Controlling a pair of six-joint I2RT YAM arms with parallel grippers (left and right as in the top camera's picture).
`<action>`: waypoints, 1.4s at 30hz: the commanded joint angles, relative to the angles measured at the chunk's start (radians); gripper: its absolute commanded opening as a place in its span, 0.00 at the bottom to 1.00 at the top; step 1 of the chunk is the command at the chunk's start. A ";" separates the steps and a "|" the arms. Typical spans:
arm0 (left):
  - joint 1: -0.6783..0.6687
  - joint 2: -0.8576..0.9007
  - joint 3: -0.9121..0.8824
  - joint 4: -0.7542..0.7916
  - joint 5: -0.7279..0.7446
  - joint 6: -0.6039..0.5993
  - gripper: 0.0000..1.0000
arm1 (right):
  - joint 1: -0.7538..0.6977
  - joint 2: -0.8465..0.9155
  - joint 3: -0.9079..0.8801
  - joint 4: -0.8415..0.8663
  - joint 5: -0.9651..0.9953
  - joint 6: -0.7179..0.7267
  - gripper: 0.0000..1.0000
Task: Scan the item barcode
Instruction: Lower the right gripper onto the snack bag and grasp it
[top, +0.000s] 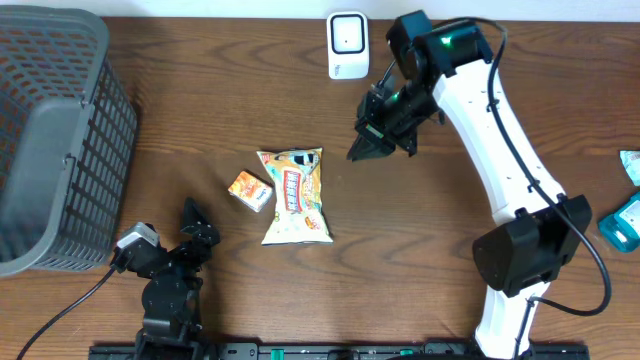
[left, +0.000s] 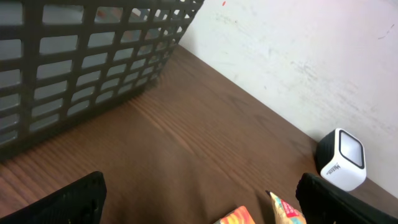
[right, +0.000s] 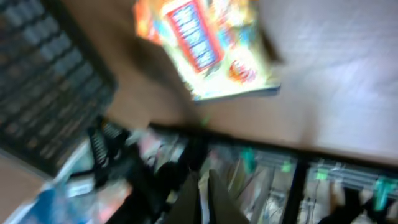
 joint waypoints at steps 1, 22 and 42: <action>0.002 0.000 -0.024 -0.010 -0.006 -0.008 0.98 | 0.098 0.006 0.000 0.014 0.246 0.017 0.13; 0.002 0.000 -0.024 -0.010 -0.006 -0.008 0.98 | 0.510 0.336 -0.013 0.334 0.774 0.087 0.74; 0.002 0.000 -0.024 -0.010 -0.006 -0.008 0.98 | 0.371 0.282 0.001 0.272 -0.126 -0.753 0.01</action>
